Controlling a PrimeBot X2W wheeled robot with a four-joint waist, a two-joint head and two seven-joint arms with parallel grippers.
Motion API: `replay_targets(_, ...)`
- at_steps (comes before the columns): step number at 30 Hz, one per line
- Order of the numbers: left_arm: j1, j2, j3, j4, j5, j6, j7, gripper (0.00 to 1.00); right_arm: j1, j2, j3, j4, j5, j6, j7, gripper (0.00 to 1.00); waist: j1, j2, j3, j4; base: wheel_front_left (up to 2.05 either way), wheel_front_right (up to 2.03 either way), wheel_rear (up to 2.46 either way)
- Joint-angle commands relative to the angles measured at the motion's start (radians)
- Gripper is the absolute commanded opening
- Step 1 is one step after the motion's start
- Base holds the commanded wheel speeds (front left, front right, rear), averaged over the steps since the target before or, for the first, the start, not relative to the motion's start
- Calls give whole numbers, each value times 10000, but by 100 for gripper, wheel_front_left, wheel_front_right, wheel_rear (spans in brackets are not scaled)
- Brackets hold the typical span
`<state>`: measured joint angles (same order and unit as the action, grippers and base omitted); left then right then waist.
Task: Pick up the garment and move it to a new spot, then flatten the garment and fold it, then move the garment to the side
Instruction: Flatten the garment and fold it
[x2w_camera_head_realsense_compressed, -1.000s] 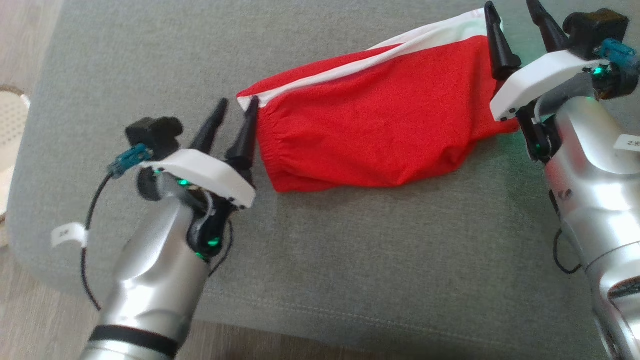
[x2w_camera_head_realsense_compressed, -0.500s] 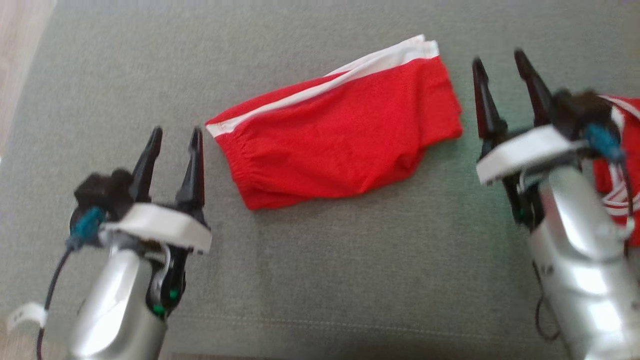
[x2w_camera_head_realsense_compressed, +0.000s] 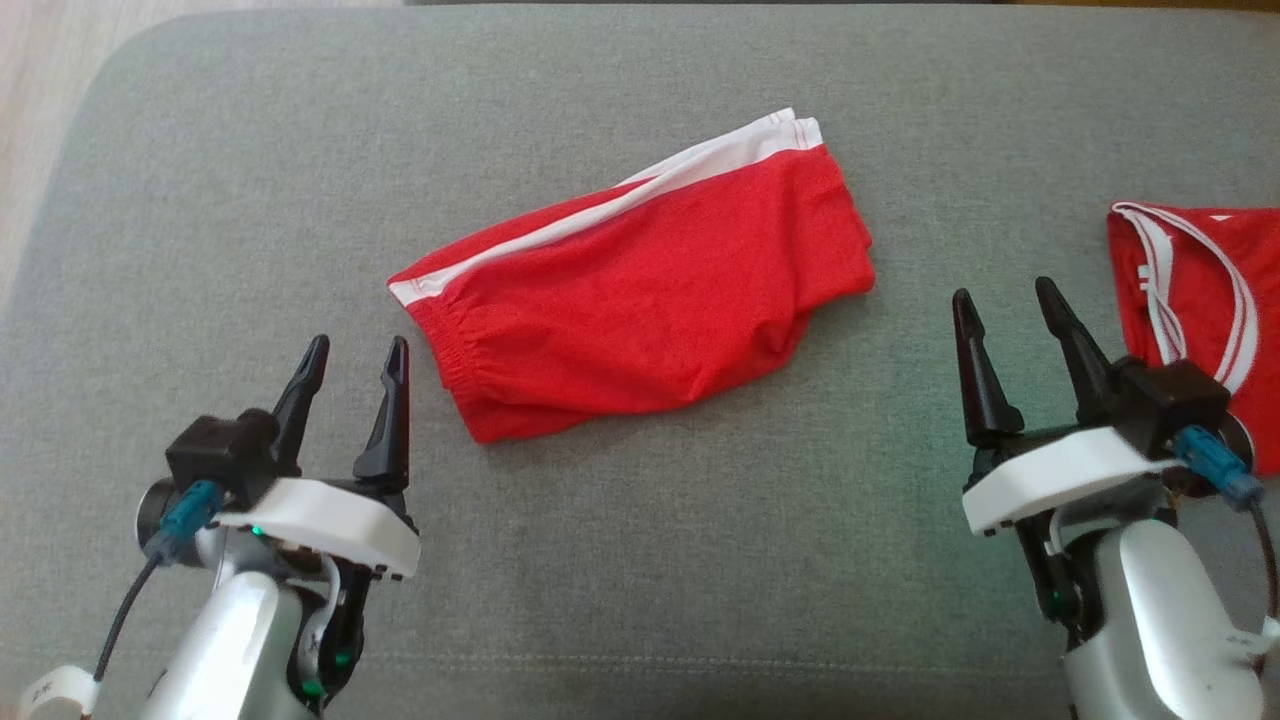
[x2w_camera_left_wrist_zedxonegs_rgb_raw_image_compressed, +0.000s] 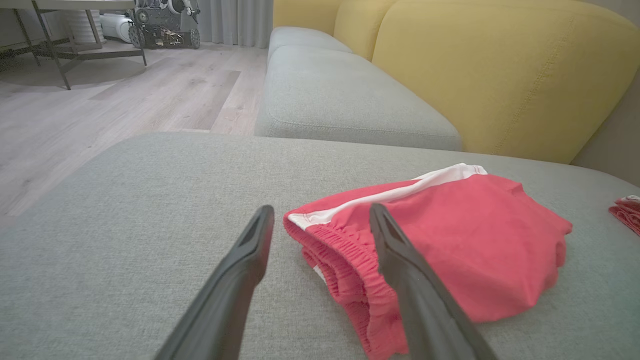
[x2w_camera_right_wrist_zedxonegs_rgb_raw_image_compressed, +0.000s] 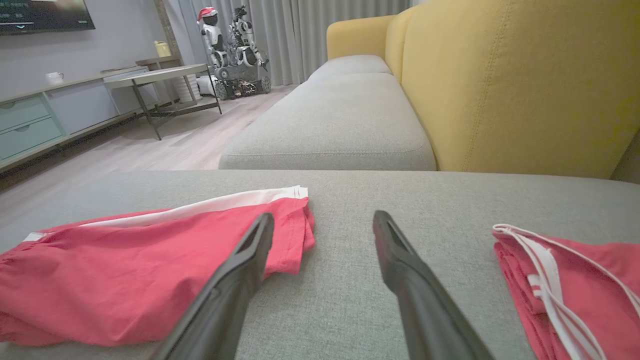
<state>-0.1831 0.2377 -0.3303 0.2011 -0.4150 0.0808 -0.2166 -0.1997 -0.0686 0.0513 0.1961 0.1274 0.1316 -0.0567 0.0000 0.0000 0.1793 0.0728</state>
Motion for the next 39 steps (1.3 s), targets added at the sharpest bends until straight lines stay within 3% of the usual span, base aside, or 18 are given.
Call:
replay_targets(1,-251,309,335,-339,101,90,29,100,-117,102,149,-602,-93,-9,138,100,0,0,-42,-33,0,0,0)
replay_targets(11,-248,323,302,-324,17,193,127,100,307,173,5,-1402,-131,-9,663,100,0,0,-134,-93,0,0,0)
replay_targets(24,-676,278,229,-342,-61,108,27,100,-213,181,-191,-1290,-204,-9,949,100,0,0,213,179,0,0,0)
replay_targets(35,-1532,-69,-43,-175,-45,-146,-141,100,-2931,-44,-122,1765,-495,-9,1156,100,0,0,1079,979,0,0,0)
replay_targets(39,-1808,-285,-163,26,-37,-270,-244,100,-3836,-85,-133,3470,-702,-9,1184,100,0,0,1365,1294,0,0,0)
